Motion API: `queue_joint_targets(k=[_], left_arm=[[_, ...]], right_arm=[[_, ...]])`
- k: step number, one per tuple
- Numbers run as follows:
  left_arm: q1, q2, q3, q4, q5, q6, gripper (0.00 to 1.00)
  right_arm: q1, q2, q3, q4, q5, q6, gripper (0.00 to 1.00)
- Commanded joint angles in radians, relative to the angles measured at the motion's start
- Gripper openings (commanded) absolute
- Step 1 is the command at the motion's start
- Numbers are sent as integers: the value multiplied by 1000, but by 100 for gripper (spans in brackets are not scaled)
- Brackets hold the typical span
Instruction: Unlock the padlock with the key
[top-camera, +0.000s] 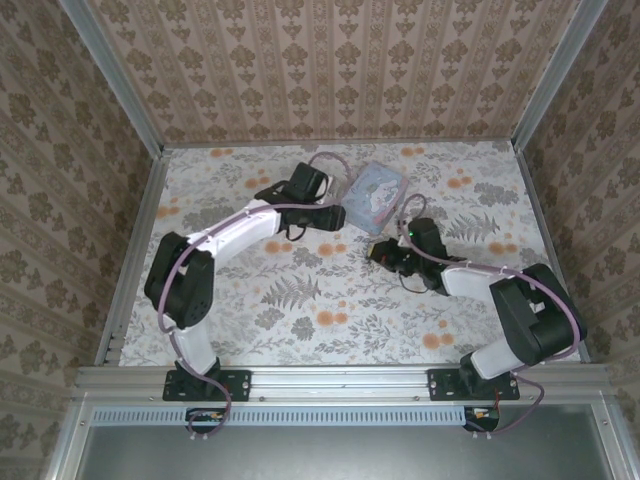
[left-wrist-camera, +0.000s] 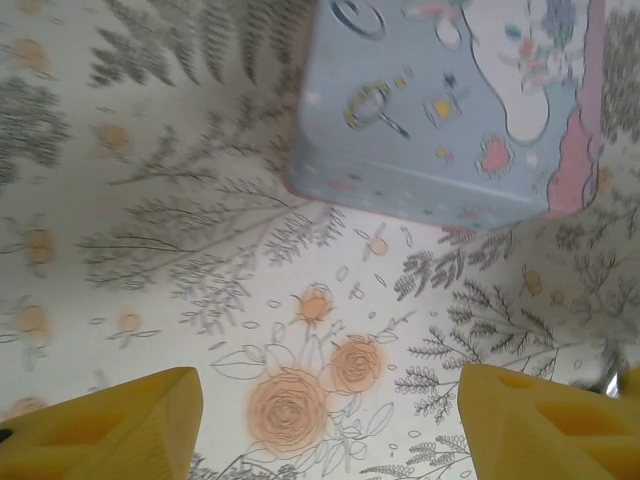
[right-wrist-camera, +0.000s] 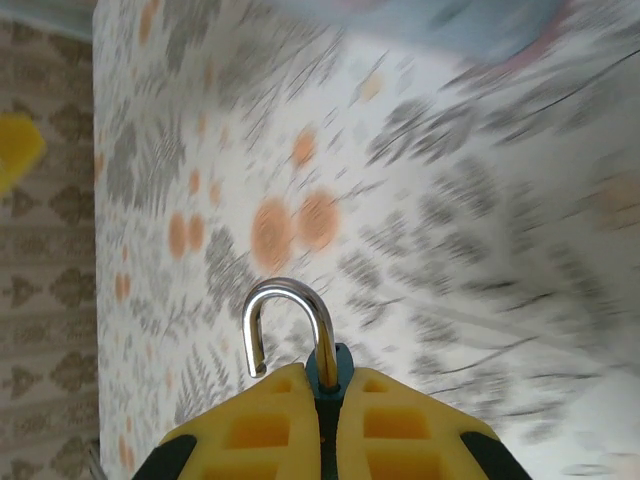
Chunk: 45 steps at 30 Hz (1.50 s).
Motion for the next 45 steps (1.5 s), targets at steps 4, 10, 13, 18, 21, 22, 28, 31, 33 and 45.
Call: queue_joint_targets(k=[4,10,13,18,21,22,28,31,33,45], left_arm=[[51,-105,-45,2,-28,-33,70],[69,-128,-60,-10,-33,-28,71],[71,-132,-66,-11,-38,-30,71],[71,-140,-74,-9,-34,-33,72],[72,-151,-71,-13,-38,-32,73],[72,-158,-70,-16,-43,-31,74],[97,-202,-68,-16,-69,-24,85],[121,-229,-67,-21,-97,-21,88],[141,-246,-69,-20,-130,-11,90],[286,-470,-299,235,-410,88,99]], right_arm=[[175,121,66,163,61,104,0],[161,209,66,194,61,109,0],[118,205,29,199,58,103,11],[-25,99,-41,151,9,83,53],[-112,-28,-54,23,1,26,66],[-139,-79,-52,-33,2,3,68],[-293,-319,12,-282,11,-103,84],[-343,-381,77,-389,62,-170,95],[-372,-404,117,-440,102,-210,99],[-469,-429,94,-266,681,-453,100]])
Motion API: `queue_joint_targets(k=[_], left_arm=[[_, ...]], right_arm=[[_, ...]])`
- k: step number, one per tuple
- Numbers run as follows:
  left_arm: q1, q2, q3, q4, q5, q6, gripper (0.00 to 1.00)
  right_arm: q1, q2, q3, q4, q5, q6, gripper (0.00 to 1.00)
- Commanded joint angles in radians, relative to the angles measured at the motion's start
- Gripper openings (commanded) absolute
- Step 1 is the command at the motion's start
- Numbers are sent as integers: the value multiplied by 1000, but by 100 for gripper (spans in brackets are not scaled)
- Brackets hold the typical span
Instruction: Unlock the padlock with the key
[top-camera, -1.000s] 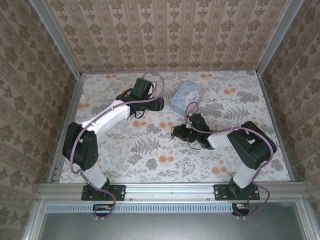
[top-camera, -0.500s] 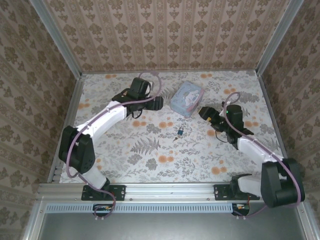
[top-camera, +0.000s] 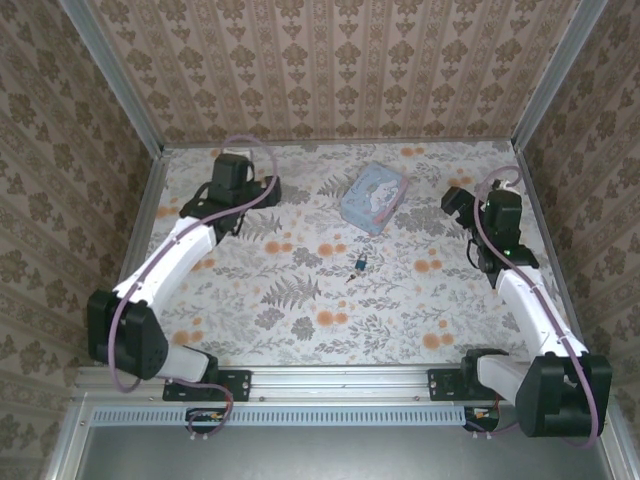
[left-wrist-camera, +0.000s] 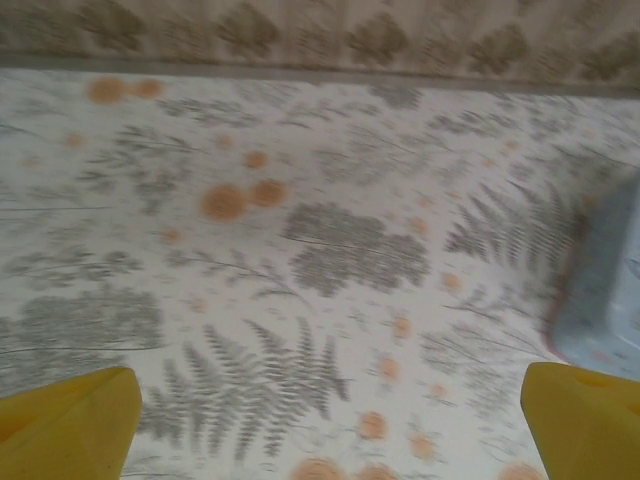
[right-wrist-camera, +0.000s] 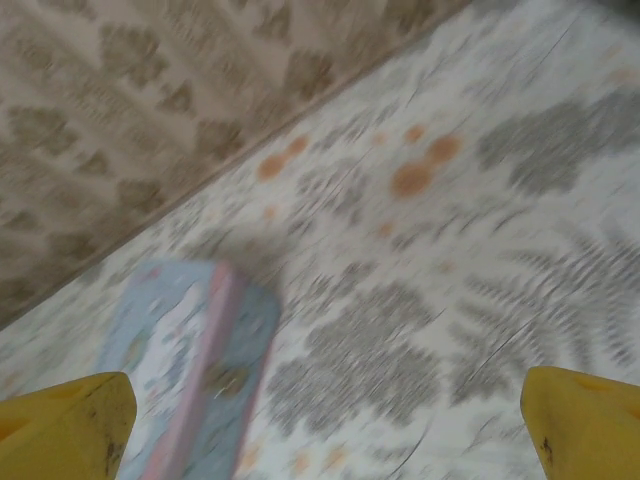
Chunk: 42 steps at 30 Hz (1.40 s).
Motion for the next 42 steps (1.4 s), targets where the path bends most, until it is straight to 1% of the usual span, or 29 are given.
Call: queue_joint_targets(k=[1,4,6,8,10,12,14,18,20,21,22,23,24,26,27,28,29,30,32,33,34,35,36,42], left_arm=[[20,-94,-97,175,-165,94,100],[48,-156,-199,291,-206,172,100],[79,-183,-246,329,-219,181,100],[135,-200,-300,346,-203,172,100],[184,-214,-349,364,-163,176,100],[217,-224,-412,408,-161,195,100],[241,-224,-487,491,-165,226,100],[265,-174,-608,674,-167,304,100],[274,-133,-658,770,-170,334,100],[279,-117,-685,849,-159,347,100],[286,-98,-713,924,-136,355,100],[291,-81,-718,952,-105,372,100],[297,-69,-711,924,-86,364,100],[305,-13,-761,1043,-47,371,100],[305,18,-783,1110,-40,373,100],[305,52,-796,1155,-39,373,100],[304,86,-802,1202,-20,381,100],[305,111,-802,1223,2,386,100],[314,168,-782,1257,44,412,100],[333,148,-759,1172,89,388,100],[363,148,-740,1128,152,372,100],[388,154,-739,1145,198,365,100],[390,148,-734,1118,202,359,100],[389,150,-736,1127,199,361,100]], right_arm=[[-13,-2,-99,182,236,-142,100],[-12,43,-162,310,266,-195,100],[-11,78,-192,375,263,-219,99],[-8,116,-222,443,267,-234,99],[-2,147,-252,517,260,-257,100],[9,179,-271,572,260,-290,100],[15,211,-274,594,251,-317,99],[21,282,-304,699,210,-339,99],[29,332,-331,787,190,-358,99],[38,324,-333,778,170,-373,100],[45,331,-345,818,143,-393,99],[53,345,-359,858,116,-415,100],[62,361,-371,899,92,-435,100],[73,460,-415,1081,65,-464,99],[72,475,-422,1118,49,-471,99],[74,444,-404,1023,28,-477,99],[74,437,-387,986,11,-484,100],[75,453,-383,1010,-7,-491,100],[72,448,-345,926,-61,-508,99],[71,455,-329,905,-75,-512,100],[67,457,-314,877,-74,-504,100],[60,455,-314,877,-83,-498,100],[60,457,-317,881,-81,-499,100],[59,450,-325,892,-54,-488,100]])
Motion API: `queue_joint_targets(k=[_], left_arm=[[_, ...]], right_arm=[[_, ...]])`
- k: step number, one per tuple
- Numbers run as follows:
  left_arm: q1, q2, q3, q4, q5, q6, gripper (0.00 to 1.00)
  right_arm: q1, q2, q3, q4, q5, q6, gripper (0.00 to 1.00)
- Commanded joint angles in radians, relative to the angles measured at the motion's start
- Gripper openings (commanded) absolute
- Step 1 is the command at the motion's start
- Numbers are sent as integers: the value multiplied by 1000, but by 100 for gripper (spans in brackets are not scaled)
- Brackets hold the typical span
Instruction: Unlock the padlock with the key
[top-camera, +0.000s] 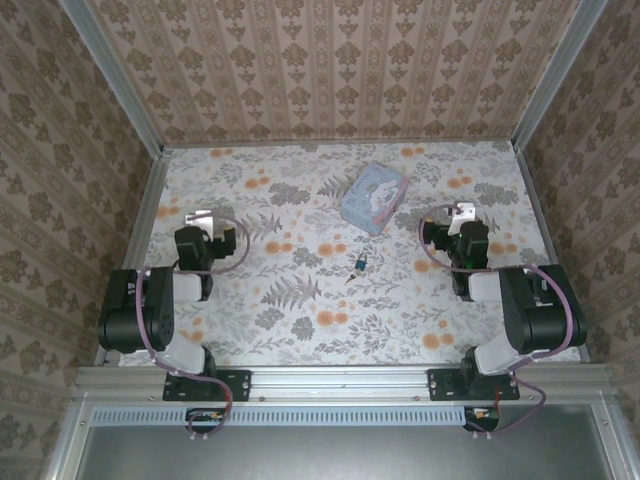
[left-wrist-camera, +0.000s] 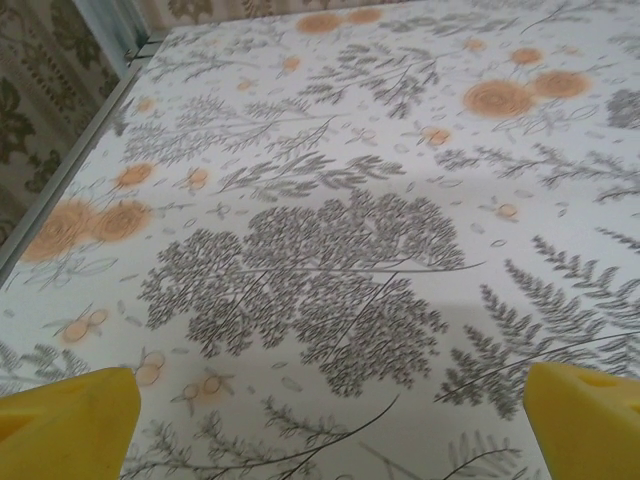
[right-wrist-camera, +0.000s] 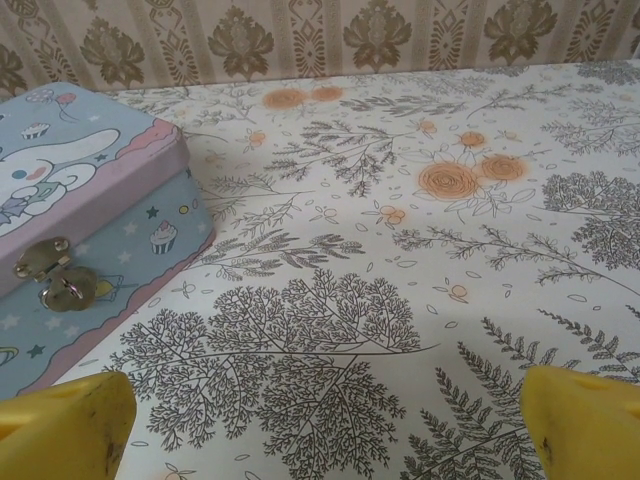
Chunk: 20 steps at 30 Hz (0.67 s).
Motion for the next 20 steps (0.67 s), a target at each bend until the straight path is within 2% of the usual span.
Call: queue_joint_targets(k=[1,20], left_arm=[[-2,-6,14,24,40,-2,100],[-6,-8,13,26,34,0,100]], right_arm=[[-3,1,-2,9,8,-1,100],[4,3,2,0,15,-6,99]])
